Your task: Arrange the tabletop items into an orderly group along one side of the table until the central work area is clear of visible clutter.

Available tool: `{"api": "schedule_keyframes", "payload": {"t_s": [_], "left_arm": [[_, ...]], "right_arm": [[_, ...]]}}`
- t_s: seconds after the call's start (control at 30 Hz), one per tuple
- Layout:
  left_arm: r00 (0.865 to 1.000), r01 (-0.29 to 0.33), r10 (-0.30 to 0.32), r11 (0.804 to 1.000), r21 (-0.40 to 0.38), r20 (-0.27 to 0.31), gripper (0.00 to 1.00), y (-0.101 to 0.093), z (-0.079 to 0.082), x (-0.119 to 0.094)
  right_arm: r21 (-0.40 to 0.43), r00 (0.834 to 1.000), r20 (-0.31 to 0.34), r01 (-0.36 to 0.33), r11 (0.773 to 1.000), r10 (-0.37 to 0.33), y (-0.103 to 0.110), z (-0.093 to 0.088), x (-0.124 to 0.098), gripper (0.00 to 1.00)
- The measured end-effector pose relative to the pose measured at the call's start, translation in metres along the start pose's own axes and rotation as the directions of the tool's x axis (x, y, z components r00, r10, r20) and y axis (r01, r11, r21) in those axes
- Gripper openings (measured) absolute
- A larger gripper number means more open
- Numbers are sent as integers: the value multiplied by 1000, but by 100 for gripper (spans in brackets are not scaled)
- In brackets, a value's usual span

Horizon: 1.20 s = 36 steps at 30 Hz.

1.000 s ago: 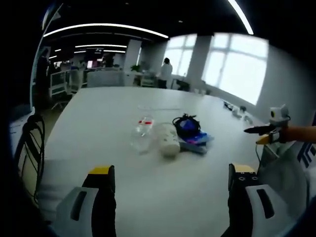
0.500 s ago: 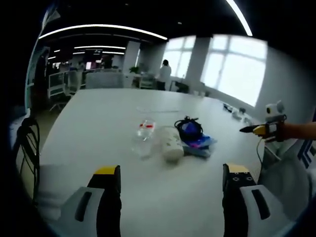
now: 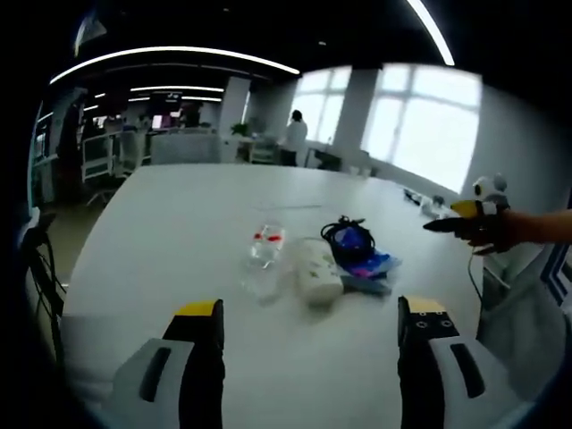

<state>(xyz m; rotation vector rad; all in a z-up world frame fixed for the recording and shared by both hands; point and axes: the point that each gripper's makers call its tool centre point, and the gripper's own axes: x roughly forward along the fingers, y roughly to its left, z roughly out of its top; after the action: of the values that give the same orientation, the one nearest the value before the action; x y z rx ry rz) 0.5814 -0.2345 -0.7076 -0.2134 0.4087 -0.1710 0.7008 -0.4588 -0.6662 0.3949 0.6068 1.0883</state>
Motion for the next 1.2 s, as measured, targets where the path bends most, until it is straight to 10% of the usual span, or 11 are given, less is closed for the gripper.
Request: {"api": "schedule_keyframes", "payload": {"t_s": [0.47,1.2], "left_arm": [[1000,-11,11,1000,1,2,74,16,5,19],[998,-11,14,999,52,-54,66,38,12,53]], "right_arm": [[55,989,13,-146,988,145,24,19,63,64],[231,977,-92,-169,958,194,21,30,147,53]]}}
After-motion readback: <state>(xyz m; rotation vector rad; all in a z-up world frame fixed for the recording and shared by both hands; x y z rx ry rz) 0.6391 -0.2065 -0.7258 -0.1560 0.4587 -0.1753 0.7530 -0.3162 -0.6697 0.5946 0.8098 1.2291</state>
